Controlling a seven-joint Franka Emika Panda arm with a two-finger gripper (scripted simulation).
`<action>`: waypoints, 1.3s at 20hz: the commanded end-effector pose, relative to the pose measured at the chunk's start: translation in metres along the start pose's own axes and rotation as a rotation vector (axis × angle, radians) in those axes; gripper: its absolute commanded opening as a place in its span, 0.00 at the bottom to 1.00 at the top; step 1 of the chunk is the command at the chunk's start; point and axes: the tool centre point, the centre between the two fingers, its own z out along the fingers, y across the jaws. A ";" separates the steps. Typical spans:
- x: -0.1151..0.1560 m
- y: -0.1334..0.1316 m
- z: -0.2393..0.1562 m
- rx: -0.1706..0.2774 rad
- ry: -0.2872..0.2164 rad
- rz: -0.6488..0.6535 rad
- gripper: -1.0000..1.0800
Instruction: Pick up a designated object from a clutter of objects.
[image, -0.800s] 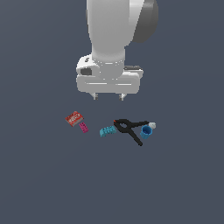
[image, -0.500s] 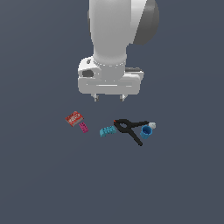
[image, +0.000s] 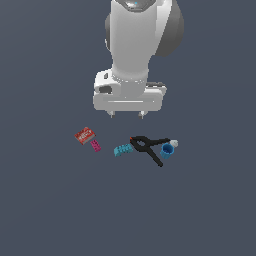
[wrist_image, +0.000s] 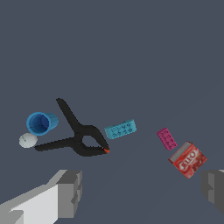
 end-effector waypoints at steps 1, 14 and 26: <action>0.000 0.000 0.002 0.001 0.001 0.010 0.96; 0.007 -0.002 0.039 0.024 0.004 0.212 0.96; 0.011 -0.002 0.100 0.053 0.004 0.553 0.96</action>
